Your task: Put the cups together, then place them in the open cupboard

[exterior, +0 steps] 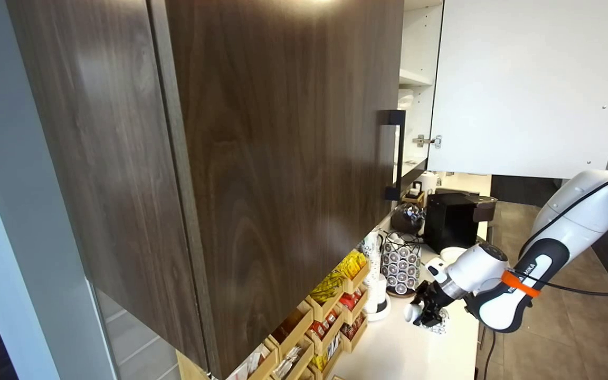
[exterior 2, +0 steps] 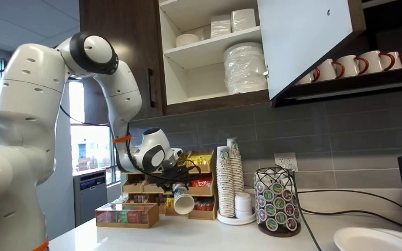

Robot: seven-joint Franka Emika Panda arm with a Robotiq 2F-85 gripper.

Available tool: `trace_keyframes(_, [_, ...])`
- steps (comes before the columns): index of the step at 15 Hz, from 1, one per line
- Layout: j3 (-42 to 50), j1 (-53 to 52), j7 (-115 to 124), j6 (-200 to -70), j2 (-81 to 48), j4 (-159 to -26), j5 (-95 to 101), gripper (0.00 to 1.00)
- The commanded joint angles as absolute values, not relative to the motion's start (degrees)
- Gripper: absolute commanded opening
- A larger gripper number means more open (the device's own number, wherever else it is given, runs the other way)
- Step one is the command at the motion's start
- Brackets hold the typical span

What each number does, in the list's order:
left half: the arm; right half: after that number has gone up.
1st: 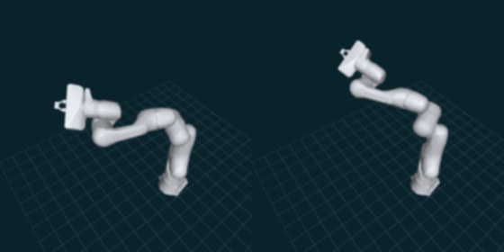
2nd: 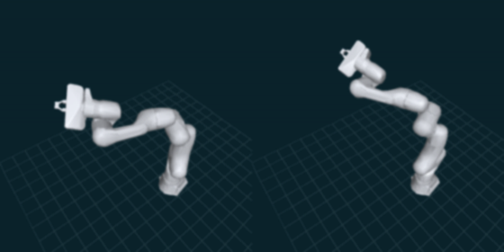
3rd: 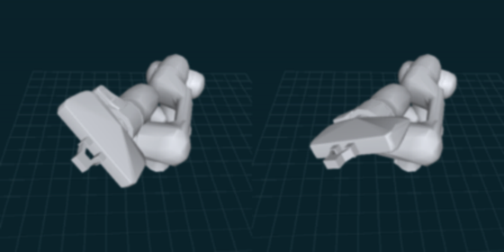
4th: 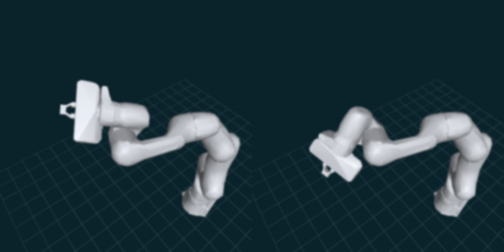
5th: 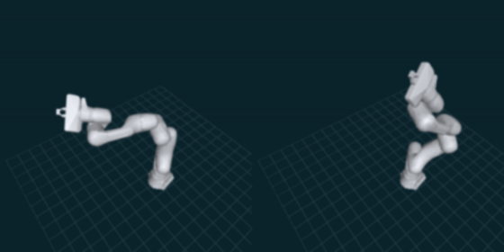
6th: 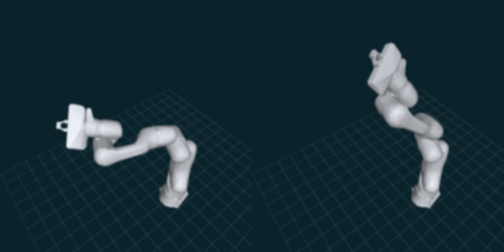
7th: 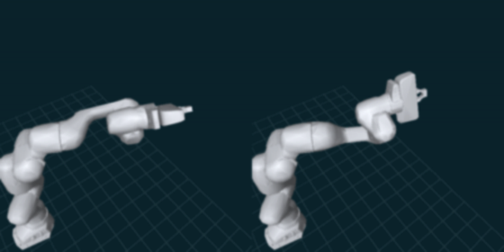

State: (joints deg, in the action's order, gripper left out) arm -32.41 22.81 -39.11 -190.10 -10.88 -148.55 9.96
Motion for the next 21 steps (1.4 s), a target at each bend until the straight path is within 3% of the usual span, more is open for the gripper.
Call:
trace_keyframes(1, [-32.3, 22.8, -38.9, -190.1, -9.8, -149.0, 9.9, 0.68])
trace_keyframes(2, [-32.3, 22.7, -38.7, -190.1, -9.2, -149.4, 9.8, 0.68])
trace_keyframes(3, [-32.3, 22.6, -38.6, -190.1, -8.9, -149.6, 9.8, 0.43])
trace_keyframes(12, [-43.3, 34.2, -29.4, -193.0, -6.3, -141.7, 13.6, 0.43])
trace_keyframes(21, [-58.9, 54.7, -21.2, -191.1, -6.7, -138.5, 28.4, 0.43])
